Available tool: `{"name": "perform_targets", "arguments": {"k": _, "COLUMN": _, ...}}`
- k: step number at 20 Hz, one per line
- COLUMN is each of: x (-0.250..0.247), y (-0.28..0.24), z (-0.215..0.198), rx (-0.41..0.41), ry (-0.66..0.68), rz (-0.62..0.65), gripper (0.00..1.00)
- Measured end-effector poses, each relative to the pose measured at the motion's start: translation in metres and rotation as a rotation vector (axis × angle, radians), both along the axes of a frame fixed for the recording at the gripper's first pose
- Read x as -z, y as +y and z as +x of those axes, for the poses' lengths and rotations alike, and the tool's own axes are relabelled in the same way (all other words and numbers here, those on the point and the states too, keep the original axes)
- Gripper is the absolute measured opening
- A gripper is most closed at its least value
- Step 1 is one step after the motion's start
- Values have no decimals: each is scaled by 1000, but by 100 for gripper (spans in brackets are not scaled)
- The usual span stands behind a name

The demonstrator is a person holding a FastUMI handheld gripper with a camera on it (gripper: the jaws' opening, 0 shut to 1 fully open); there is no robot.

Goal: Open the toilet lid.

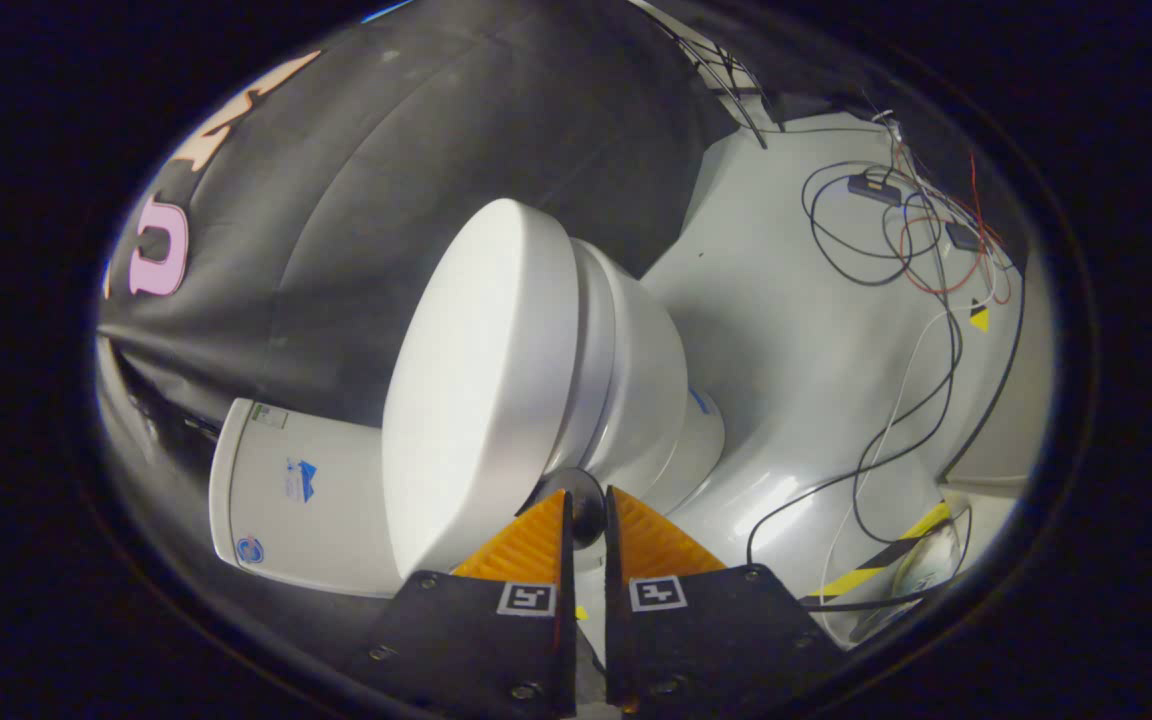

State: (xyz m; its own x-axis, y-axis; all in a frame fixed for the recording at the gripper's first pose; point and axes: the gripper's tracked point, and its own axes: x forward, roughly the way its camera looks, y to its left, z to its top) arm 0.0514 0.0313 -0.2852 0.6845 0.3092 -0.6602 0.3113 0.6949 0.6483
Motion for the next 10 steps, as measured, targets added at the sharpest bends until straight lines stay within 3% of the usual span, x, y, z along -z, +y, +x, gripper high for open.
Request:
{"name": "perform_targets", "arguments": {"k": 3, "x": -32, "y": -8, "z": -16, "rx": 45, "ry": -39, "rz": 61, "gripper": 12}}
{"name": "perform_targets", "arguments": {"k": 4, "x": -7, "y": 4, "z": 4, "rx": 43, "ry": -40, "rz": 62, "gripper": 3}}
{"name": "perform_targets", "arguments": {"k": 10, "x": -24, "y": 9, "z": 0, "rx": -2, "ry": -75, "rz": -47, "gripper": 2}}
